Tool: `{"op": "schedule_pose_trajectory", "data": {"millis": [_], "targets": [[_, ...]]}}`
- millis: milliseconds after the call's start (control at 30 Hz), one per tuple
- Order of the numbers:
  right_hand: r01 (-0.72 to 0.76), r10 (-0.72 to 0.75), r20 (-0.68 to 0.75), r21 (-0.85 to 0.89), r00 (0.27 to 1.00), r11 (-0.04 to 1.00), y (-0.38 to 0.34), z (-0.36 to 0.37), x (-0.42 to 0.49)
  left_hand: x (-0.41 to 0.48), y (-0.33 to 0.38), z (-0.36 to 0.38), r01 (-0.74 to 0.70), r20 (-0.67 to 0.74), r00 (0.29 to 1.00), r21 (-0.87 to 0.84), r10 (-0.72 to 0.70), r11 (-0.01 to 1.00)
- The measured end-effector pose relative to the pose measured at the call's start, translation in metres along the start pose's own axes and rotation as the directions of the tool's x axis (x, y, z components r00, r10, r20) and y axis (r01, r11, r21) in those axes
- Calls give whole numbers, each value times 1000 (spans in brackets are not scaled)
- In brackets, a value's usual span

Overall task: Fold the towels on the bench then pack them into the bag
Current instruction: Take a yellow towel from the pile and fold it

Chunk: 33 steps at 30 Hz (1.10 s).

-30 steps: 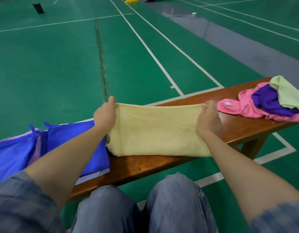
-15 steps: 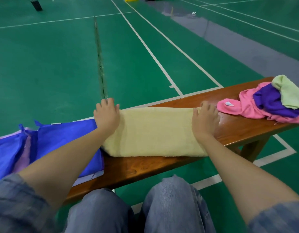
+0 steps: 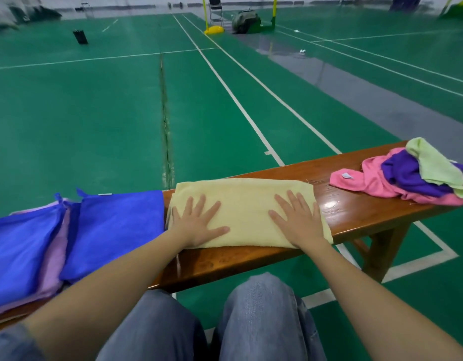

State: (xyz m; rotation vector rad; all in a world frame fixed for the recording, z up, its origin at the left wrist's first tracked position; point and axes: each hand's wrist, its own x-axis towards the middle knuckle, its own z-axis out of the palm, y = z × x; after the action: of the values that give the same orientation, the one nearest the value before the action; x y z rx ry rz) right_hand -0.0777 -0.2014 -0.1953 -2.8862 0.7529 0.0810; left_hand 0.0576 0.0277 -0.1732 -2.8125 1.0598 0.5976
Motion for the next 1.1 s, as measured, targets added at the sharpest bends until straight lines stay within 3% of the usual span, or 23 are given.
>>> {"op": "schedule_pose_trajectory", "data": {"millis": [333,500,633,767,1100], "targets": [[3,-3,13,-17,1000,1000,15,-8,3,-7,24,14,82,-85,992,-68,-88,994],[-235,232,38,195,972,952,11,-19,-1,-7,24,13,85,-82,992,-79,-91,993],[-287,288,32,242,957,927,18,-35,-2,-9,25,13,90,-83,992,-79,-97,993],[-304,306,75,470,949,829,35,-43,-3,-8,26,13,88,-79,992,-78,-94,993],[-234,199,139,756,970,611,35,-55,-8,-7,24,13,82,-82,993,-68,-88,994]]}}
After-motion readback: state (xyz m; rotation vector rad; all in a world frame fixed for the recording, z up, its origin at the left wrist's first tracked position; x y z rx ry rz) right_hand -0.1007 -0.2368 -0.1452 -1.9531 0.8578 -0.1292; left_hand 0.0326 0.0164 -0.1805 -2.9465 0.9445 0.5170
